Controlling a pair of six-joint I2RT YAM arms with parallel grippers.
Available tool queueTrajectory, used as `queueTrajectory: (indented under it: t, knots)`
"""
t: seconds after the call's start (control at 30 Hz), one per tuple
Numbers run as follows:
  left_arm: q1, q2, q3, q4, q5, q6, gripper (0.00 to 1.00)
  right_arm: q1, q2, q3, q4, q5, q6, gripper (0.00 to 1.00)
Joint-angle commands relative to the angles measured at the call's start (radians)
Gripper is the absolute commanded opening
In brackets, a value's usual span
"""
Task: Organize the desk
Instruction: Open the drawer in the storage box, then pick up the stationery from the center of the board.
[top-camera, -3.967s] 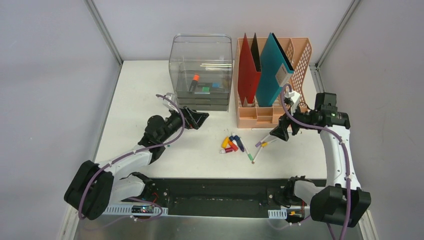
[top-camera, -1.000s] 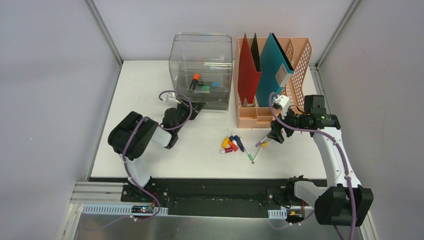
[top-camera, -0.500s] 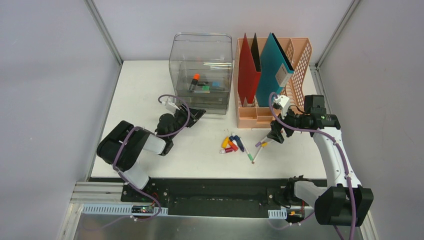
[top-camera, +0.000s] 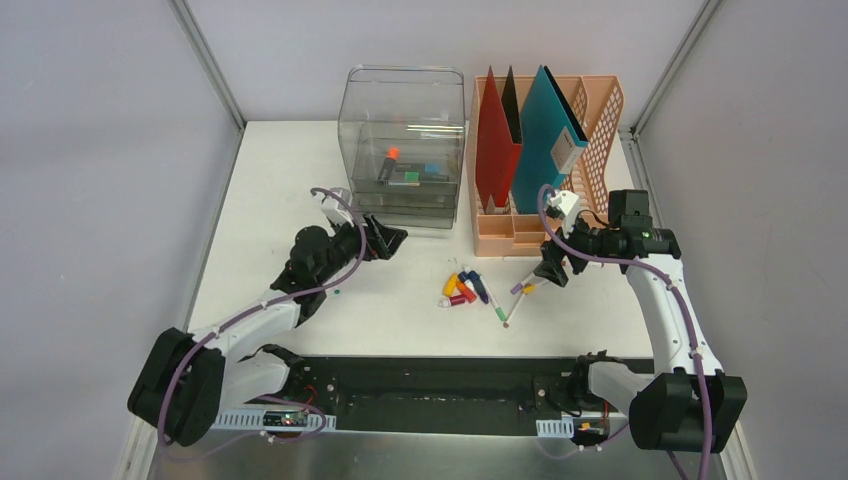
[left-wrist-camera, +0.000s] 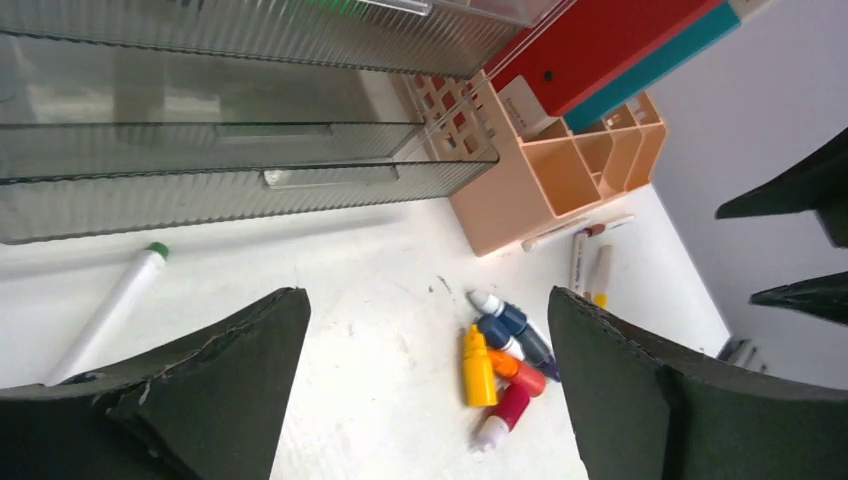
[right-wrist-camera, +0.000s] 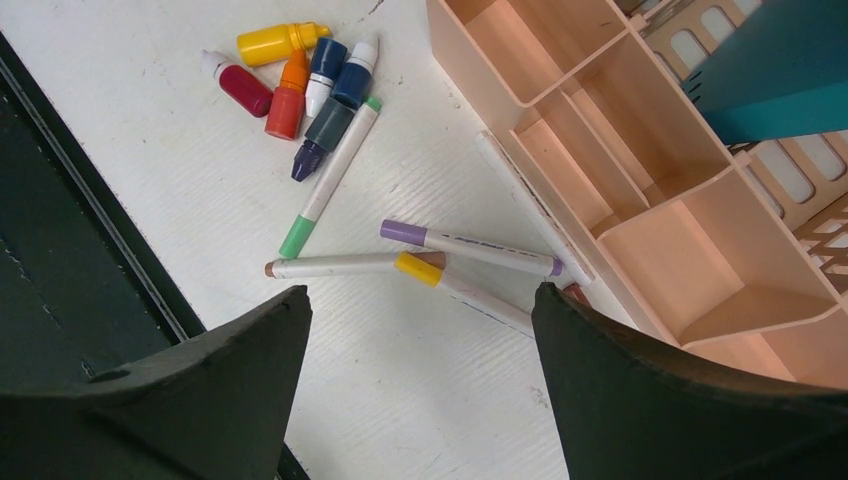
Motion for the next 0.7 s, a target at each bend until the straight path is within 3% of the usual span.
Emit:
queueTrajectory:
  t: [0.0, 0.1, 0.23, 0.43, 0.57, 0.67]
  knots:
    - [-0.008, -0.054, 0.003, -0.166, -0.02, 0.174, 0.98, 0.006, -0.002, 0.002, 0.008, -0.028, -0.016, 0.84]
    - [-0.007, -0.022, -0.016, -0.121, 0.026, 0.146, 0.99, 0.006, -0.002, 0.001, 0.009, -0.029, -0.017, 0.84]
    - [-0.006, 0.051, -0.006, -0.021, 0.236, 0.137, 0.99, 0.006, -0.005, 0.001, 0.009, -0.027, -0.018, 0.84]
    - [-0.016, 0.123, 0.045, 0.042, 0.452, 0.134, 0.88, 0.024, -0.006, -0.002, 0.009, -0.02, -0.022, 0.84]
    - [-0.111, 0.132, 0.101, -0.064, 0.423, 0.234, 0.86, 0.024, -0.005, -0.005, 0.01, -0.016, -0.025, 0.84]
    - [-0.238, 0.148, 0.19, -0.263, 0.242, 0.378, 0.87, 0.024, -0.003, -0.003, 0.009, -0.02, -0.022, 0.84]
